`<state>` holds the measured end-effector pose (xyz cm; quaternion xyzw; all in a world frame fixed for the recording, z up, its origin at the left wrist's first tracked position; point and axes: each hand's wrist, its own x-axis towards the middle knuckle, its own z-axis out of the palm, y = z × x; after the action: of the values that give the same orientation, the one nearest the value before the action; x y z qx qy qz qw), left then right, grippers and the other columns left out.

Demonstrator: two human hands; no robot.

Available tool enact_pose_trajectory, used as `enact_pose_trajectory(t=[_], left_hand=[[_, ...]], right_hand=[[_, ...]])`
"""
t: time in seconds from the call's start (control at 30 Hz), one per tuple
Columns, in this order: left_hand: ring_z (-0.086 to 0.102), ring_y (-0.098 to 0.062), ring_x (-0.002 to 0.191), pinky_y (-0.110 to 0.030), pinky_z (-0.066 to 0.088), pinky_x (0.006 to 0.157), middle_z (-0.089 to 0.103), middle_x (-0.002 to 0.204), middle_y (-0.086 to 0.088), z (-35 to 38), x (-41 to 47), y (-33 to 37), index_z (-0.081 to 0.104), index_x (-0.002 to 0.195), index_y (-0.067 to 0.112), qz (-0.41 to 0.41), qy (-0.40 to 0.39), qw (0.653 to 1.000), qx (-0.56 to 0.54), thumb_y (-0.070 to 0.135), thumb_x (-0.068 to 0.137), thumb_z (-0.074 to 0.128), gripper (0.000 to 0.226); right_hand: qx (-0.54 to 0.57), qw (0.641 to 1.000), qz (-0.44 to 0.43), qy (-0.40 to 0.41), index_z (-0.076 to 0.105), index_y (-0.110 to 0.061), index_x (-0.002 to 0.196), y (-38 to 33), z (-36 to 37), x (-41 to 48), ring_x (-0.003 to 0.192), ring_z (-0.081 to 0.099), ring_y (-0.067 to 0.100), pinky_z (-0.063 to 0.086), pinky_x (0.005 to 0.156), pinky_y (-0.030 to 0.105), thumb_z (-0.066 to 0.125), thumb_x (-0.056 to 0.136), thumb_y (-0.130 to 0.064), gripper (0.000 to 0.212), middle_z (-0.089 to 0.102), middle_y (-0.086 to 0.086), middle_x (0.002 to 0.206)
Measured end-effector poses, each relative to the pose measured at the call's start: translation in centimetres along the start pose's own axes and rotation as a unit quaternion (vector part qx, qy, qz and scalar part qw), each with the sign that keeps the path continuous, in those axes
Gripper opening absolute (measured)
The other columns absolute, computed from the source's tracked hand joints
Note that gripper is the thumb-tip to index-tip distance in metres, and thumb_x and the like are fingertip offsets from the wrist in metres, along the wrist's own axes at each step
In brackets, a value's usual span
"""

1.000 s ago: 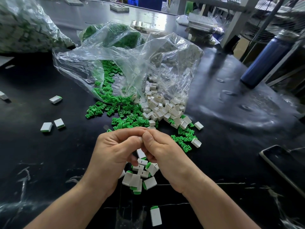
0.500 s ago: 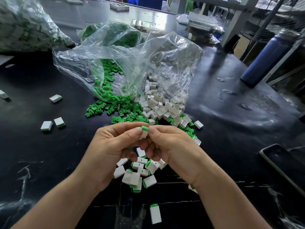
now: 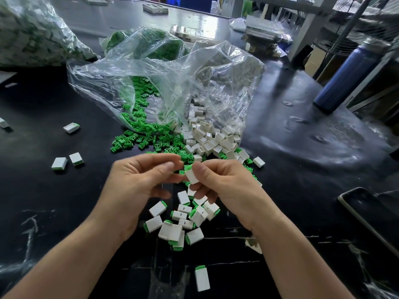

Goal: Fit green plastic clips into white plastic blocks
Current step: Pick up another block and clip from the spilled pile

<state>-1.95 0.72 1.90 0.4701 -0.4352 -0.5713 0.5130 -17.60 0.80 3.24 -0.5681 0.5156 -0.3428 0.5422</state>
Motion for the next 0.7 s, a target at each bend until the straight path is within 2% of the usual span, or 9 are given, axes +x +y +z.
enact_pose_trajectory(t=[0.07, 0.17, 0.23, 0.3, 0.4, 0.47, 0.53, 0.6, 0.7], left_hand=[[0.068, -0.008, 0.062, -0.016, 0.048, 0.043, 0.074, 0.074, 0.002, -0.9, 0.8, 0.0, 0.071, 0.077, 0.017, 0.019, 0.065, 0.997, 0.032, 0.001, 0.081, 0.059, 0.020], [0.065, -0.002, 0.059, -0.013, 0.044, 0.041, 0.072, 0.068, 0.008, -2.1, 1.8, -0.4, 0.069, 0.074, 0.021, 0.024, 0.130, 0.988, 0.075, 0.000, 0.086, 0.057, 0.026], [0.062, 0.003, 0.057, -0.011, 0.041, 0.040, 0.070, 0.066, 0.009, -2.4, 2.2, -0.9, 0.069, 0.071, 0.024, 0.029, 0.152, 0.981, 0.116, 0.001, 0.084, 0.060, 0.028], [0.057, 0.007, 0.053, -0.008, 0.040, 0.041, 0.069, 0.069, 0.011, -2.3, 2.3, -1.2, 0.068, 0.071, 0.027, 0.044, 0.153, 0.973, 0.169, 0.002, 0.082, 0.064, 0.027], [0.054, 0.011, 0.050, -0.002, 0.038, 0.046, 0.067, 0.070, 0.011, -2.1, 2.1, -1.6, 0.069, 0.075, 0.027, 0.056, 0.138, 0.960, 0.236, 0.006, 0.080, 0.068, 0.021], [0.056, 0.009, 0.053, 0.000, 0.039, 0.050, 0.067, 0.070, 0.012, -2.1, 2.0, -1.6, 0.071, 0.078, 0.024, 0.058, 0.133, 0.951, 0.272, 0.008, 0.079, 0.070, 0.016], [0.059, 0.003, 0.057, 0.001, 0.039, 0.054, 0.067, 0.071, 0.013, -1.9, 2.0, -1.6, 0.071, 0.079, 0.025, 0.061, 0.132, 0.942, 0.304, 0.010, 0.078, 0.071, 0.015], [0.059, -0.001, 0.064, -0.004, 0.041, 0.057, 0.066, 0.073, 0.012, -1.7, 1.8, -1.4, 0.072, 0.084, 0.023, 0.065, 0.131, 0.925, 0.350, 0.011, 0.077, 0.072, 0.015], [0.059, -0.014, 0.076, -0.026, 0.045, 0.073, 0.062, 0.083, 0.005, -1.8, 1.5, -1.4, 0.073, 0.092, 0.021, 0.072, 0.109, 0.881, 0.455, 0.014, 0.075, 0.074, 0.019]], right_hand=[[-0.046, 0.999, -0.004, 0.004, 0.067, -0.022, 0.069, 0.1, -0.5, 0.1, 0.056, 0.056, 0.002, 0.042, 0.053, 0.016, 0.063, 0.084, -0.029, 0.017, 0.061, -0.008, 0.059], [-0.087, 0.996, -0.007, -0.009, 0.067, -0.019, 0.070, 0.4, -0.9, 0.1, 0.059, 0.055, 0.001, 0.046, 0.058, 0.016, 0.073, 0.076, -0.027, 0.011, 0.062, -0.010, 0.061], [-0.125, 0.992, -0.008, -0.012, 0.065, -0.016, 0.070, 0.7, -1.0, 0.2, 0.062, 0.054, 0.005, 0.048, 0.063, 0.024, 0.078, 0.071, -0.025, 0.016, 0.060, -0.008, 0.064], [-0.166, 0.986, 0.005, -0.026, 0.064, -0.018, 0.069, 0.8, -1.0, 0.3, 0.061, 0.051, 0.007, 0.046, 0.062, 0.027, 0.081, 0.067, -0.025, 0.018, 0.056, -0.008, 0.064], [-0.219, 0.973, 0.030, -0.063, 0.065, -0.026, 0.067, 0.9, -1.1, 0.2, 0.055, 0.048, 0.000, 0.042, 0.058, 0.021, 0.083, 0.063, -0.023, 0.019, 0.054, -0.016, 0.057], [-0.240, 0.967, 0.037, -0.082, 0.066, -0.029, 0.070, 0.9, -1.1, 0.1, 0.052, 0.047, -0.005, 0.041, 0.057, 0.016, 0.083, 0.063, -0.027, 0.018, 0.054, -0.021, 0.055], [-0.239, 0.968, 0.034, -0.074, 0.067, -0.028, 0.073, 0.8, -1.1, 0.1, 0.057, 0.051, -0.006, 0.045, 0.060, 0.016, 0.080, 0.066, -0.034, 0.016, 0.058, -0.019, 0.062], [-0.233, 0.972, 0.023, -0.037, 0.067, -0.025, 0.075, 0.8, -1.1, 0.2, 0.066, 0.058, 0.000, 0.051, 0.066, 0.019, 0.074, 0.073, -0.039, 0.015, 0.064, -0.012, 0.070], [-0.273, 0.959, -0.022, 0.071, 0.068, -0.025, 0.081, 1.2, -1.2, 0.8, 0.073, 0.058, 0.003, 0.048, 0.068, 0.017, 0.066, 0.082, -0.034, 0.009, 0.062, -0.012, 0.075]])
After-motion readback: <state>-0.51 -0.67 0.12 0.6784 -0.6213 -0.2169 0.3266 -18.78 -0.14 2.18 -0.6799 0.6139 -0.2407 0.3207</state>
